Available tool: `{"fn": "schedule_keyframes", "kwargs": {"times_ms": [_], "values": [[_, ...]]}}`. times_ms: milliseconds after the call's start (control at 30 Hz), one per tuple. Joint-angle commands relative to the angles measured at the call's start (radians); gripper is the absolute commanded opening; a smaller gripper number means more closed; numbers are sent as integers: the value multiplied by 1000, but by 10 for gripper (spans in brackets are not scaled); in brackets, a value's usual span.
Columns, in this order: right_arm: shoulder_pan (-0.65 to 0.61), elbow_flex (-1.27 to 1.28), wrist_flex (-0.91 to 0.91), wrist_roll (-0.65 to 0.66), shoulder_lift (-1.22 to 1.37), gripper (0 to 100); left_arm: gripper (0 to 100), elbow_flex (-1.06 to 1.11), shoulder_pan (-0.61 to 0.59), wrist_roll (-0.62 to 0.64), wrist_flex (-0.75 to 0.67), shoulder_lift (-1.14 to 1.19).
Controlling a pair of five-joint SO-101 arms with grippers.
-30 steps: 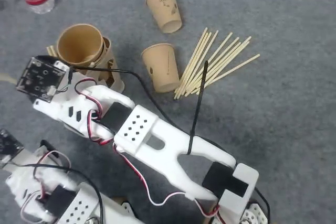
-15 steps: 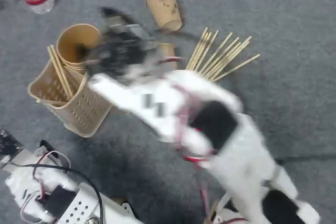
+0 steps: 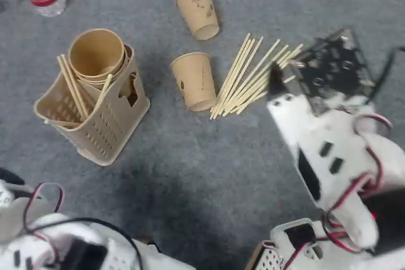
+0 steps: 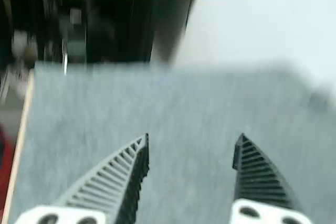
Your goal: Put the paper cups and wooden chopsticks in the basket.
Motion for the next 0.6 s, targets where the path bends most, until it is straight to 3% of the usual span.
{"fn": "schedule_keyframes", "kwargs": {"times_ms": [0, 267, 433, 567], "values": [[107, -43, 71, 14, -36, 235, 243, -277, 80, 84, -84, 2], [283, -40, 166, 20, -77, 234, 240, -466, 588, 95, -261, 8], [340, 9, 193, 43, -82, 228, 239, -492, 769, 98, -361, 9], [369, 176, 176, 150, -82, 69, 239, -526, 865, 100, -365, 9]]}}
